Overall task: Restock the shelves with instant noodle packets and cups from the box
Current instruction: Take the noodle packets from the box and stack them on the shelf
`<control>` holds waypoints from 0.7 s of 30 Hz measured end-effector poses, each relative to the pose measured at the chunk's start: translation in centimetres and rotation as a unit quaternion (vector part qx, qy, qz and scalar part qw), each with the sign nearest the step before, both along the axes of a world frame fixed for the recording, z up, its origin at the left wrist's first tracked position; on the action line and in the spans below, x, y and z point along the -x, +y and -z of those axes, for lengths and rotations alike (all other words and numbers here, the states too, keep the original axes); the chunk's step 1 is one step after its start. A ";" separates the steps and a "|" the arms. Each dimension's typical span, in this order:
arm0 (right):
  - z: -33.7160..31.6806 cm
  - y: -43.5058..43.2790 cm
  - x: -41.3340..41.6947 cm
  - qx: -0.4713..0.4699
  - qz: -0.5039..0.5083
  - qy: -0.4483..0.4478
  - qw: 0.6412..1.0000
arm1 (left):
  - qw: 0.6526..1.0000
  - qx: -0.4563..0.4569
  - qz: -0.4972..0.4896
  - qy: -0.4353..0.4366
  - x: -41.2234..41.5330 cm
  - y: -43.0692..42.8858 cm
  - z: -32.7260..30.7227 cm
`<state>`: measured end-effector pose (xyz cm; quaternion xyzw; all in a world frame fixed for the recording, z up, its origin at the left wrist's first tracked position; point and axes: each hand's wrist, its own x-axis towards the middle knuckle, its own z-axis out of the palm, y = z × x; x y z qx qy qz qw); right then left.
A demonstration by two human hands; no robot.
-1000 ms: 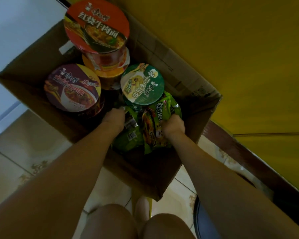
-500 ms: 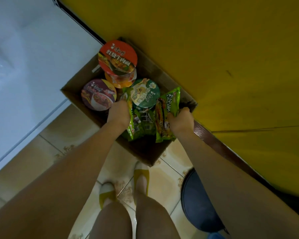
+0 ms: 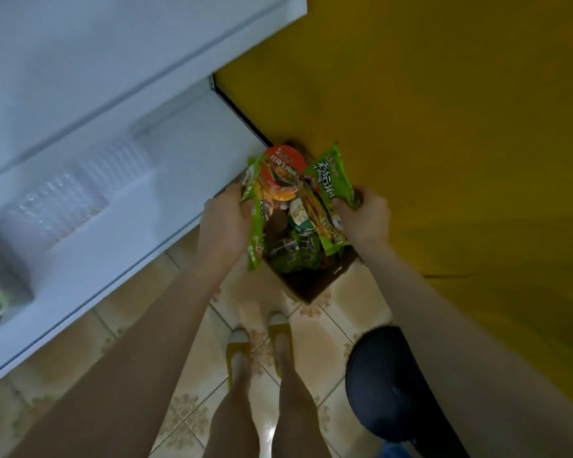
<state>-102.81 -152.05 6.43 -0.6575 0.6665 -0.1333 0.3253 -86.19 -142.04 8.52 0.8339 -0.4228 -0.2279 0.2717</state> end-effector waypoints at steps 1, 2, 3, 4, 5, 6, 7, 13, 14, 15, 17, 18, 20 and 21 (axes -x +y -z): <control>-1.2 0.0 -0.4 0.006 -0.014 -0.004 1.000 | 1.000 0.011 -0.011 -0.012 -0.4 0.5 -1.3; -2.4 -0.1 -0.9 0.014 -0.030 -0.009 0.999 | 0.999 0.025 -0.023 -0.021 -0.9 1.0 -2.5; -3.6 -0.1 -1.4 0.019 -0.045 -0.019 0.999 | 0.998 0.037 -0.037 -0.026 -1.3 1.5 -3.6; -4.9 -0.3 -1.9 0.025 -0.062 -0.030 0.997 | 0.997 0.046 -0.054 -0.028 -1.7 1.9 -4.7; -6.2 -0.4 -2.4 0.029 -0.080 -0.039 0.996 | 0.995 0.054 -0.073 -0.027 -2.1 2.3 -5.7; -7.5 -0.5 -2.9 0.033 -0.097 -0.048 0.994 | 0.994 0.061 -0.092 -0.027 -2.4 2.6 -6.9; -8.9 -0.6 -3.4 0.037 -0.112 -0.058 0.991 | 0.991 0.070 -0.109 -0.028 -2.7 3.0 -8.0; -14.0 -1.5 -6.8 0.062 -0.192 -0.127 0.971 | 0.967 0.119 -0.220 -0.052 -4.6 5.2 -14.1; -14.7 -1.6 -7.5 0.067 -0.212 -0.132 0.966 | 0.960 0.124 -0.243 -0.057 -5.0 5.7 -14.9; -15.3 -1.7 -8.3 0.071 -0.229 -0.135 0.961 | 0.954 0.128 -0.264 -0.063 -5.3 6.4 -15.6; -16.3 -1.6 -9.9 0.078 -0.264 -0.134 0.952 | 0.941 0.133 -0.302 -0.077 -6.2 7.9 -16.7; -16.7 -1.5 -10.8 0.079 -0.283 -0.137 0.946 | 0.935 0.131 -0.317 -0.086 -6.8 8.7 -17.2; -17.6 -1.0 -12.8 0.078 -0.317 -0.144 0.934 | 0.924 0.124 -0.348 -0.096 -7.9 10.5 -18.0; -18.1 -0.6 -13.9 0.077 -0.333 -0.144 0.929 | 0.917 0.120 -0.367 -0.097 -8.4 11.5 -18.4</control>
